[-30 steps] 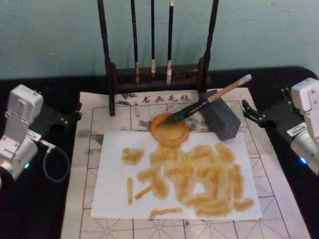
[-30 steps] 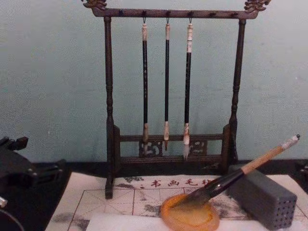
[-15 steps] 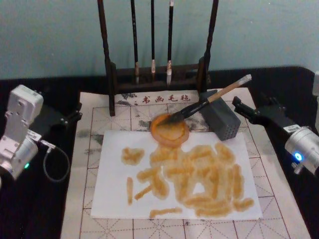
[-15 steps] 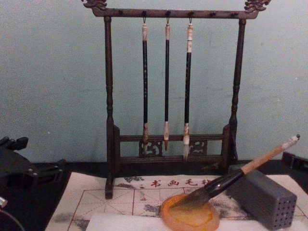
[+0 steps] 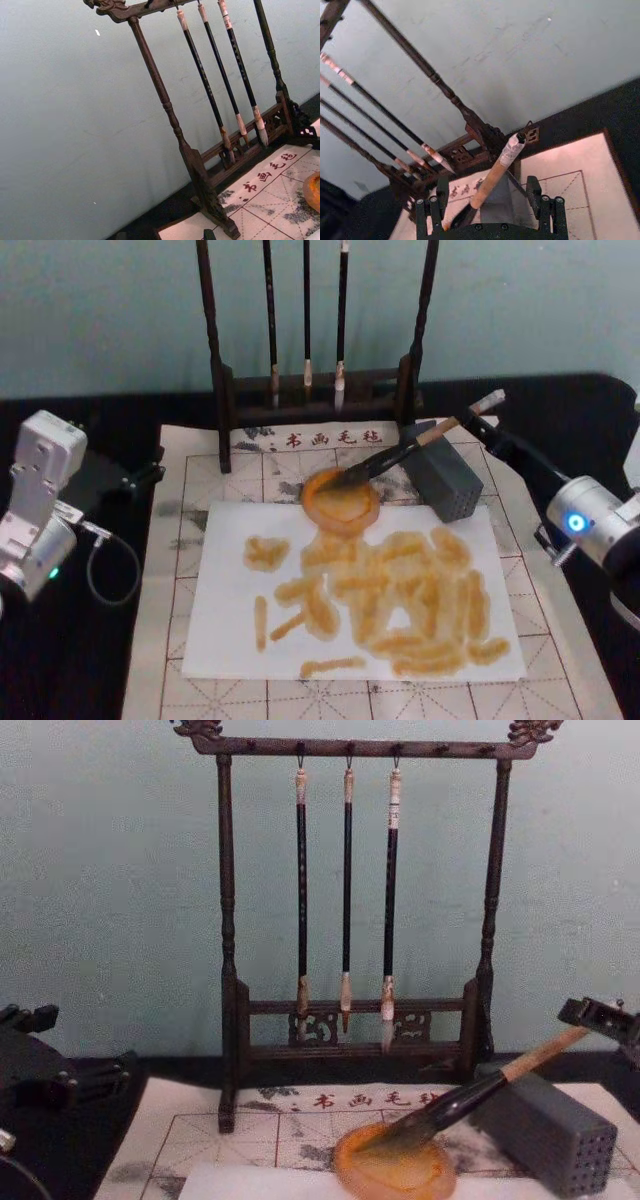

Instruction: Pick up the brush from the inkstone, write on the paper, then place the brush back to its original position.

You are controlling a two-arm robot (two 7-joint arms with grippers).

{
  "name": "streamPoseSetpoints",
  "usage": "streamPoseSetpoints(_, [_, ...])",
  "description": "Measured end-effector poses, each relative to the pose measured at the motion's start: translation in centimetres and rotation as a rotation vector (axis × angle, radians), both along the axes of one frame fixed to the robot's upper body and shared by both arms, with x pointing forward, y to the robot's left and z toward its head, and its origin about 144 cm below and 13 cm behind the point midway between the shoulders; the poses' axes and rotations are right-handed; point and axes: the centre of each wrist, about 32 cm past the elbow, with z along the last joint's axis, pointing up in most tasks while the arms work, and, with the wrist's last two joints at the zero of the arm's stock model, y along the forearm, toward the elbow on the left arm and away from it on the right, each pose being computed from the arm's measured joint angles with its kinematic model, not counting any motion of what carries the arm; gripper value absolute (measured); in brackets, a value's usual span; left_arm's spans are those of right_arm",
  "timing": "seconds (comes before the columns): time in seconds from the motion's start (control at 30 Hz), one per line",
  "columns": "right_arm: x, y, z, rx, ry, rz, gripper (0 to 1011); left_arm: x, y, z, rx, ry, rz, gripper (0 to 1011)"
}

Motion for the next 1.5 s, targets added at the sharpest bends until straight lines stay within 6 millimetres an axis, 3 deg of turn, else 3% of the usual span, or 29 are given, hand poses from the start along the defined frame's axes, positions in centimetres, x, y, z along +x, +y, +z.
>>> streamPoseSetpoints(0.3, [1.6,1.2,0.4,0.124,0.065,-0.032,1000,0.0,0.0,0.0,0.0,0.0,0.0,1001])
streamPoseSetpoints(0.8, [3.5,2.8,0.6,0.166,0.135,-0.056,1000,0.0,0.0,0.0,0.0,0.0,0.0,1001])
streamPoseSetpoints(1.5, [3.7,3.6,0.8,0.206,0.169,-0.104,1000,0.0,0.0,0.0,0.0,0.0,0.0,1001])
